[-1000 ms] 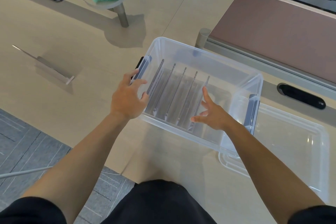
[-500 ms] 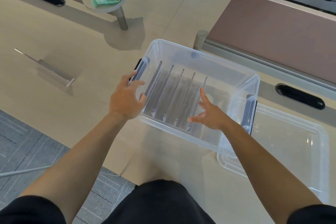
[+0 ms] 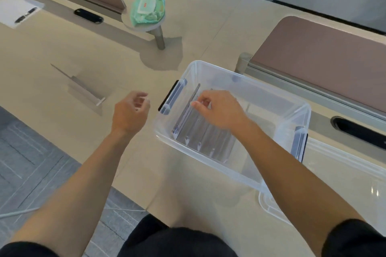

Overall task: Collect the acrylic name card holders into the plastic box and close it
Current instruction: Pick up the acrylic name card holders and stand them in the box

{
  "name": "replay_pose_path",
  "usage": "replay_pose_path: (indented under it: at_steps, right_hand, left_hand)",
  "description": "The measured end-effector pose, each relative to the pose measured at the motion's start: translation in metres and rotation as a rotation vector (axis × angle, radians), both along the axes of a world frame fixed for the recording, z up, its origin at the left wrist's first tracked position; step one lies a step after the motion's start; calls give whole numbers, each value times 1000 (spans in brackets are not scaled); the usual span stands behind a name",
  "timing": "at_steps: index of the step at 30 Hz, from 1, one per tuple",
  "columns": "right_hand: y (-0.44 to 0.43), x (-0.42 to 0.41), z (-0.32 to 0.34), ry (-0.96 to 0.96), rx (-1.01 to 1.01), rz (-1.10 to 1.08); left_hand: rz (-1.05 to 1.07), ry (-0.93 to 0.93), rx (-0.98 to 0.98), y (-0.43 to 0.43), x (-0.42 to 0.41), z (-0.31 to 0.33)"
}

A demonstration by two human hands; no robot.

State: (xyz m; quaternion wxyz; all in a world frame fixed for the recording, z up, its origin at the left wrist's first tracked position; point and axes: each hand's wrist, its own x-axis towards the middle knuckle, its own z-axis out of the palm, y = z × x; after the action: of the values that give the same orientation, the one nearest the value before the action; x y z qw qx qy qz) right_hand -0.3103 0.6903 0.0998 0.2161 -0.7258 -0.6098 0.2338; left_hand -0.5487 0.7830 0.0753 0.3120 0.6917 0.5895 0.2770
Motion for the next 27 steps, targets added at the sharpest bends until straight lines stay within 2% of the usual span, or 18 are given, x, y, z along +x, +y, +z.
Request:
replay_pose_path:
  at_steps: [8,15,20,27]
  right_hand:
    - [114,-102,7,20,16,194]
    - [235,-200,-4,-35,-138,277]
    - [318,-259,-28,-3,-205,268]
    - [410,-327,-67,119,-314,249]
  left_hand:
    - [334,-77,-92,57,-81,-10]
    - [538,-236,-207,130,-142,-57]
    - [585,-72,-235,164,-154,-91]
    - [487,-44,-176,208,-160,-131]
